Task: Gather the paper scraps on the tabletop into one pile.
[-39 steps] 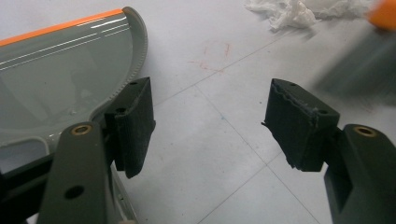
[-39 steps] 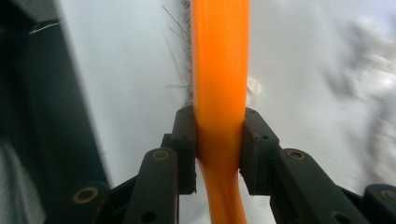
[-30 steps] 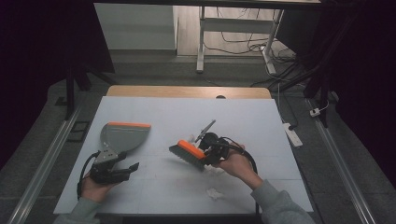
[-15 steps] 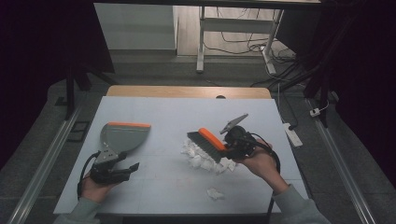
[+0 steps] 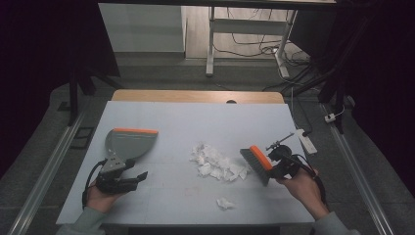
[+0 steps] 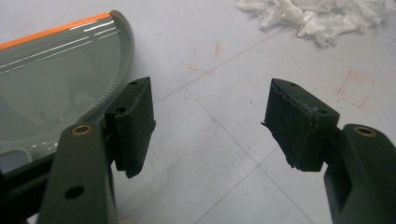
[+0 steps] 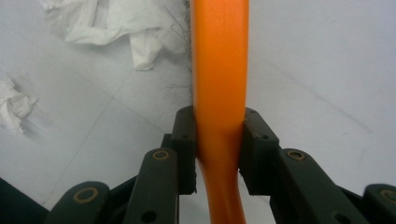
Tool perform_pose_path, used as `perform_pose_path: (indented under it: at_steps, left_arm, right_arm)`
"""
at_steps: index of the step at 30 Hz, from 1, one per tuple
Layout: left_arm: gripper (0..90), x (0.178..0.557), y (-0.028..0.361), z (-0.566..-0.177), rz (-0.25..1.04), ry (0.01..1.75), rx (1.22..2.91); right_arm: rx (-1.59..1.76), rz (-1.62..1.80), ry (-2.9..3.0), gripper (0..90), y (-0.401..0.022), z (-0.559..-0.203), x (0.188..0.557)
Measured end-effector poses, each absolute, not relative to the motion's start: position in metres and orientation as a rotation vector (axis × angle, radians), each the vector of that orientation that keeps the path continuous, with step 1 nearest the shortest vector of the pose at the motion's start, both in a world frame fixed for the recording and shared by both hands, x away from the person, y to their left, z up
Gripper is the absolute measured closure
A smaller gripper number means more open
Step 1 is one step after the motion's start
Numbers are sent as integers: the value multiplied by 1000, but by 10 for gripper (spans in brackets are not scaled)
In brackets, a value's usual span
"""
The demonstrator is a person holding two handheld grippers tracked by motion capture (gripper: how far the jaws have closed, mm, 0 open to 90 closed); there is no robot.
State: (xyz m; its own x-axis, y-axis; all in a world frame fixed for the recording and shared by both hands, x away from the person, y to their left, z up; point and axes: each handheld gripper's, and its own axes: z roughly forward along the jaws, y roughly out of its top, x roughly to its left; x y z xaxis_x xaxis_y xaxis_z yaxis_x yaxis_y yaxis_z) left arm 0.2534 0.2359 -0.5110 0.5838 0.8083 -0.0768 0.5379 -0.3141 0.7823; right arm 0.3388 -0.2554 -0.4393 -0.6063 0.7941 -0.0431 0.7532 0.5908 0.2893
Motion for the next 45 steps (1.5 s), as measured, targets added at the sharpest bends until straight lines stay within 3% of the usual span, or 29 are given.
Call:
perform_pose_path:
  at_steps: [14, 23, 33, 45]
  left_arm:
    - [337, 252, 237, -512, 428, 1074, 2000]
    - [337, 252, 239, -513, 426, 1083, 1999]
    - [337, 252, 237, -513, 429, 1083, 2005]
    - [337, 253, 237, -513, 428, 1091, 2005]
  right_arm:
    - [1277, 469, 2712, 705, -193, -447, 362]
    - [1224, 747, 2638, 705, -203, -426, 365]
    - [1086, 820, 2653, 704, -236, -399, 347]
    - [501, 627, 3074, 704, -182, -417, 285]
